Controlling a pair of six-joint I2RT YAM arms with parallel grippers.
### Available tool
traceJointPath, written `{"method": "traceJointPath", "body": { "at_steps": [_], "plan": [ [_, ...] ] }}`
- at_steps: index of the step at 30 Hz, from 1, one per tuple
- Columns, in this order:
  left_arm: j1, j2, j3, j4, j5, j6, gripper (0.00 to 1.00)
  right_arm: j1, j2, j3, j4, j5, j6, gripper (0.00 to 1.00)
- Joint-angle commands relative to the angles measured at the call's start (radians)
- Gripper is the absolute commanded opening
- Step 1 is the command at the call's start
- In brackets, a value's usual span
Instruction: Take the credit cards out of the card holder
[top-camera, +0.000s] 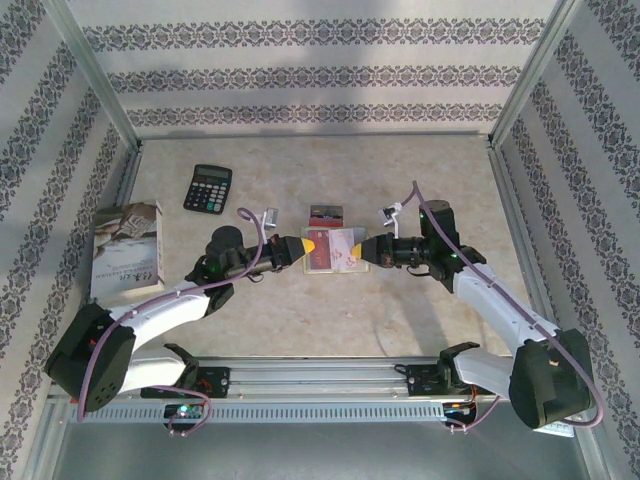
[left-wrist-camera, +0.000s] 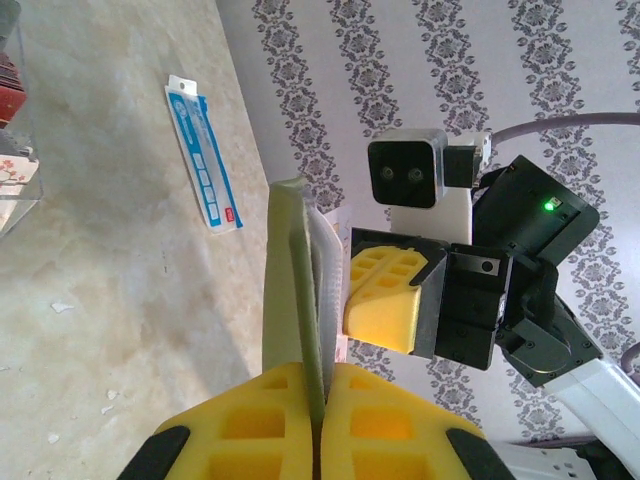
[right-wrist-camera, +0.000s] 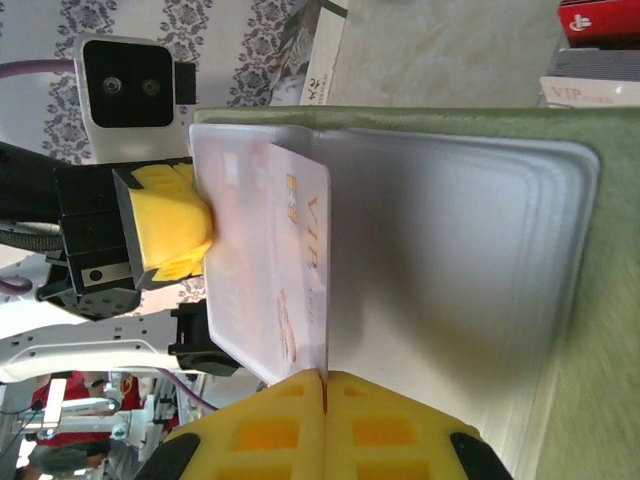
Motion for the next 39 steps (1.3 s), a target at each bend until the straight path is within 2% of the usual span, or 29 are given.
{"method": "traceJointPath", "body": {
  "at_steps": [1,10,16,24,31,35,39],
  "plan": [
    [0.018,-0.038,-0.02,0.005,-0.006,0.019,0.0,-0.022,-0.023,-0.008,-0.087,0.003,-0.076,0.0],
    [0.03,-0.064,-0.048,-0.142,-0.009,0.089,0.0,-0.063,-0.101,0.029,-0.169,-0.014,-0.116,0.0],
    [0.024,-0.05,-0.109,-0.169,-0.01,0.103,0.0,-0.064,-0.125,0.107,-0.312,0.026,-0.233,0.0],
    [-0.011,0.108,-0.165,-0.036,-0.026,0.09,0.0,-0.02,-0.099,0.263,-0.631,0.241,-0.519,0.0],
    [-0.032,0.291,-0.166,0.133,-0.023,0.061,0.0,0.072,-0.075,0.335,-0.721,0.418,-0.643,0.0],
    [-0.034,0.359,-0.187,0.242,-0.027,0.03,0.0,0.101,-0.07,0.347,-0.729,0.456,-0.682,0.0],
    [-0.033,0.362,-0.184,0.229,-0.025,0.044,0.11,0.108,-0.07,0.356,-0.742,0.48,-0.718,0.0]
  ]
}}
